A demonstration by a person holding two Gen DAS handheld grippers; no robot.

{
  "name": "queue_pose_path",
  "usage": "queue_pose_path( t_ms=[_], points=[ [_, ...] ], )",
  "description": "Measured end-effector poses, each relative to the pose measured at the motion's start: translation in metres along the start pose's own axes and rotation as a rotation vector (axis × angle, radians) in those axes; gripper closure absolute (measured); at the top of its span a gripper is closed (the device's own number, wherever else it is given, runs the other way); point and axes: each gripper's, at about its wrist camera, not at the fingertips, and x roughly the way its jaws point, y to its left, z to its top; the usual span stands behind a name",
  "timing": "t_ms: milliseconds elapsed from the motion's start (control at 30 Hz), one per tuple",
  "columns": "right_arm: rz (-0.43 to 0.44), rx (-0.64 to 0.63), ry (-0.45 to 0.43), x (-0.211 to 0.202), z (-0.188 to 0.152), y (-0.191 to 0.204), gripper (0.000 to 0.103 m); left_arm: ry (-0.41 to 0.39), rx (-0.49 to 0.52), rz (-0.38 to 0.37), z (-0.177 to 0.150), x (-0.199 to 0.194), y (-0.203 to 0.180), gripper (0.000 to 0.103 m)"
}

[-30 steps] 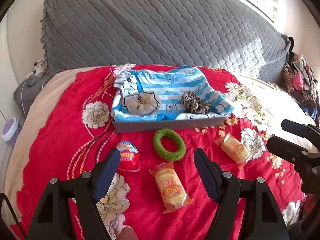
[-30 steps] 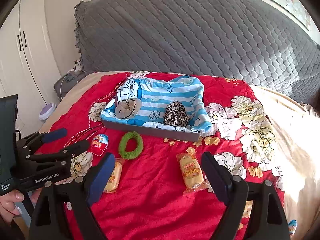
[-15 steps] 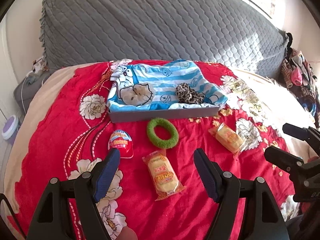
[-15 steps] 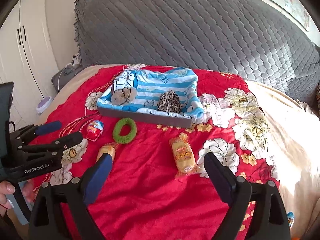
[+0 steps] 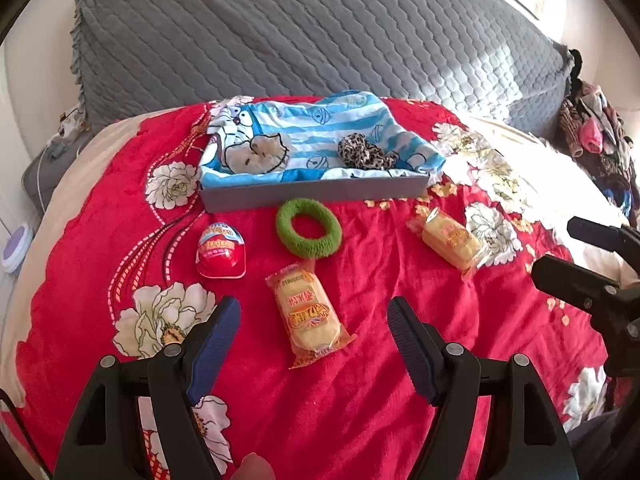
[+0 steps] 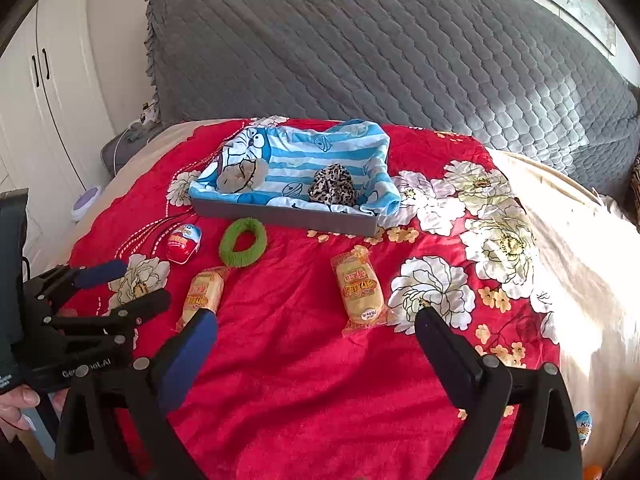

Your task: Organize objects

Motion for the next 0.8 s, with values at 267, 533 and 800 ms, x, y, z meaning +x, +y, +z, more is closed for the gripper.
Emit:
queue_pose_path(
  t_ms=[267, 533, 800],
  points=[
    [0.002, -0.003, 0.02, 0.009, -0.002, -0.003, 0.003, 0.011, -0.011, -0.008, -0.003, 0.01, -0.002, 0.026],
    [0.001, -0.005, 0.042, 0.019, -0.005, -0.006, 0.003, 0.032, -0.02, -0.001, -0.005, 0.025, 0.0, 0.026],
    [-0.001, -0.004, 0.064, 0.031, -0.006, -0.008, 0.003, 0.049, -0.029, -0.008, -0.005, 0.04, -0.001, 0.026]
  ],
)
